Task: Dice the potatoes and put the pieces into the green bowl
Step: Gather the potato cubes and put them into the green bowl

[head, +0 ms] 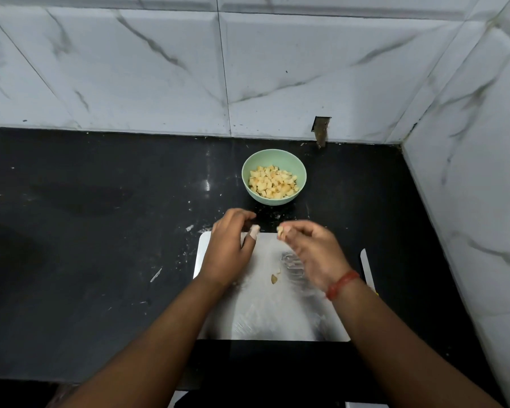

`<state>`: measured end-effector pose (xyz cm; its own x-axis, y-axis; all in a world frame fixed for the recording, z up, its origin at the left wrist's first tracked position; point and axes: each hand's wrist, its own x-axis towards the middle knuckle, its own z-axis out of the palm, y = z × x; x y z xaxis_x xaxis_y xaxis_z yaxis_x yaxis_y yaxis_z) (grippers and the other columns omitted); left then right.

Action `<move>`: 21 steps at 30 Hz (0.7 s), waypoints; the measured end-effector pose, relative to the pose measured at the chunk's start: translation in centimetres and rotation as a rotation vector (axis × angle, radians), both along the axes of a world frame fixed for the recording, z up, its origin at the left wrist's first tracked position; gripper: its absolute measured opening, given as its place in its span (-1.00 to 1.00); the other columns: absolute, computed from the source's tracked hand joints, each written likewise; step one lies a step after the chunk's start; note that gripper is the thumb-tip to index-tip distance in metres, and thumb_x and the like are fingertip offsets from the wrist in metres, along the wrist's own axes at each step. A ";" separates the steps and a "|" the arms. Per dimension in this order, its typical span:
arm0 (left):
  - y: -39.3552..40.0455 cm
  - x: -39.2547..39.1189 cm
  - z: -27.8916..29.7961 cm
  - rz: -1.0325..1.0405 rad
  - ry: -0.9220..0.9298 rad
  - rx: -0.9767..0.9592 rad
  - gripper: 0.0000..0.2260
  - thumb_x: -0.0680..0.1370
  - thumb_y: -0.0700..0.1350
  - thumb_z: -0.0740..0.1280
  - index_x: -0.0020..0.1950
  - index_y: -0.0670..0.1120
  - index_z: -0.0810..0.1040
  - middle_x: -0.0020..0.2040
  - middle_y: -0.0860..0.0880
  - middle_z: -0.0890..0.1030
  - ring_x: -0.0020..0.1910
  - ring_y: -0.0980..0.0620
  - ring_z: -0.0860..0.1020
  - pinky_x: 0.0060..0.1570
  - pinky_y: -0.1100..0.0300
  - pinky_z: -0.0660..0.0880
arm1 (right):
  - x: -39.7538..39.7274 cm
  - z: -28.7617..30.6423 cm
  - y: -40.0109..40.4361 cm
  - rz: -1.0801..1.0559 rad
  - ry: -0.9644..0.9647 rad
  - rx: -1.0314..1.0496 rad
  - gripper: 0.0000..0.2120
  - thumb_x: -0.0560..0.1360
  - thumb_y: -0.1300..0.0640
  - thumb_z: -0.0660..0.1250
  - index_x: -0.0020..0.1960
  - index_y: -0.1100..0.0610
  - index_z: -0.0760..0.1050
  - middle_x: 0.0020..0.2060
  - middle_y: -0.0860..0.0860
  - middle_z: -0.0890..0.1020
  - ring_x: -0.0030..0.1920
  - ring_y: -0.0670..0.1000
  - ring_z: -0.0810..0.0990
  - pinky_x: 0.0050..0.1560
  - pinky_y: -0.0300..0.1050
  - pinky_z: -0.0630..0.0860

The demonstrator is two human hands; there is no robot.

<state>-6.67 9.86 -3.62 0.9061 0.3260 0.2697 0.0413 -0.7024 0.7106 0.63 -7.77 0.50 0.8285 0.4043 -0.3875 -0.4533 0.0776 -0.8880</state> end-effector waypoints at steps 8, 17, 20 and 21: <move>2.6 6.8 3.2 -0.003 0.009 0.222 -0.57 0.67 0.02 0.25 0.50 -0.11 0.40 0.55 -0.07 0.36 0.54 -0.03 0.27 0.57 -0.18 0.06 | 11.1 3.0 6.8 0.209 -0.927 -0.700 -0.82 0.52 0.26 0.32 0.02 0.08 0.65 -0.02 -0.02 0.67 0.02 -0.03 0.64 0.13 -0.13 0.55; 1.9 2.2 -0.4 -0.050 0.044 0.338 -0.56 0.66 0.11 0.16 0.42 -0.12 0.48 0.28 -0.10 0.49 0.33 -0.09 0.43 0.56 -0.21 0.05 | 7.7 0.9 3.8 0.118 -1.045 -0.616 -0.67 0.45 0.46 0.22 0.03 0.20 0.66 0.00 0.03 0.65 0.04 -0.03 0.61 0.15 -0.18 0.54; 0.4 -0.9 -2.2 -0.188 0.063 0.366 -0.64 0.63 0.14 0.19 0.19 -0.08 0.59 0.05 -0.02 0.50 0.10 -0.08 0.50 0.48 -0.24 0.19 | 4.0 -1.7 0.9 0.277 -1.071 -0.618 -0.71 0.46 0.43 0.25 0.01 0.18 0.65 -0.05 0.01 0.62 -0.01 -0.02 0.58 0.08 -0.26 0.48; 0.0 -1.8 -2.6 -0.244 0.061 0.371 -0.66 0.62 0.16 0.21 0.14 -0.06 0.60 0.02 0.00 0.50 0.06 -0.06 0.50 0.46 -0.23 0.22 | 2.9 -2.7 -0.2 0.361 -1.090 -0.649 -0.73 0.48 0.39 0.26 0.03 0.15 0.64 -0.04 -0.01 0.62 0.01 -0.02 0.56 0.09 -0.30 0.42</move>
